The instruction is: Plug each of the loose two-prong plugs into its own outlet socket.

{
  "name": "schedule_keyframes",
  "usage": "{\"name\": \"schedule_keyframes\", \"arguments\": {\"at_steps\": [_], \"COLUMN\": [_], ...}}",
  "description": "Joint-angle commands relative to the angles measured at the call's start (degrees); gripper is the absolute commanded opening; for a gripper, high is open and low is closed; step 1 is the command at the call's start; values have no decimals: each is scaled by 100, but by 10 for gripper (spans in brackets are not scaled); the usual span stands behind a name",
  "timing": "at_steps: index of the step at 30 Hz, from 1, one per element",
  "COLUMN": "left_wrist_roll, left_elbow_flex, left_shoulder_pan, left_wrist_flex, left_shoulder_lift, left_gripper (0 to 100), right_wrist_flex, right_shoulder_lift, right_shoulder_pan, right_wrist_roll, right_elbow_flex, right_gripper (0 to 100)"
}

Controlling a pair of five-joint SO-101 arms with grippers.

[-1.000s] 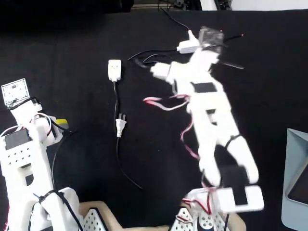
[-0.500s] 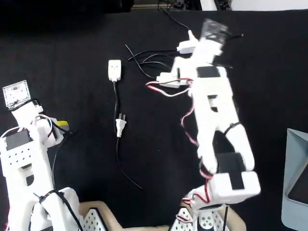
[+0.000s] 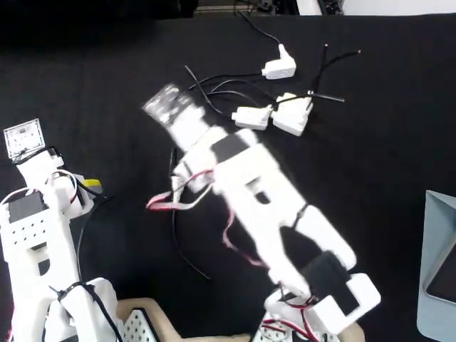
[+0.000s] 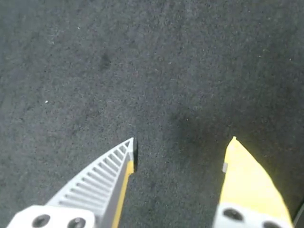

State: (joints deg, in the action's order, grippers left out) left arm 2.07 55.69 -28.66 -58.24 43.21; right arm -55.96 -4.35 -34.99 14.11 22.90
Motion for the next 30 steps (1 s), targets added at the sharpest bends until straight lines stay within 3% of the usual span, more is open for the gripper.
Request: {"name": "schedule_keyframes", "arguments": {"at_steps": [1,6,13,24,30], "left_wrist_roll": [-9,-9,-9,-9,-35], "left_elbow_flex": [-31,-31,-31,-31,-48], "left_shoulder_pan": [-57,-57,-57,-57,-57], "left_wrist_flex": [105,105,105,105,105], "left_shoulder_lift": [123,123,123,123,132], "left_gripper": [299,299,299,299,299], "right_wrist_flex": [615,1451,1705,-53,-730], "right_shoulder_lift": [101,567,1393,374,-171], "right_shoulder_pan": [-492,-774,-422,1837,2171], "right_wrist_roll": [-281,-378,-343,-316,378], "right_elbow_flex": [119,242,224,259,251], "right_gripper": [119,28,22,21,21]}}
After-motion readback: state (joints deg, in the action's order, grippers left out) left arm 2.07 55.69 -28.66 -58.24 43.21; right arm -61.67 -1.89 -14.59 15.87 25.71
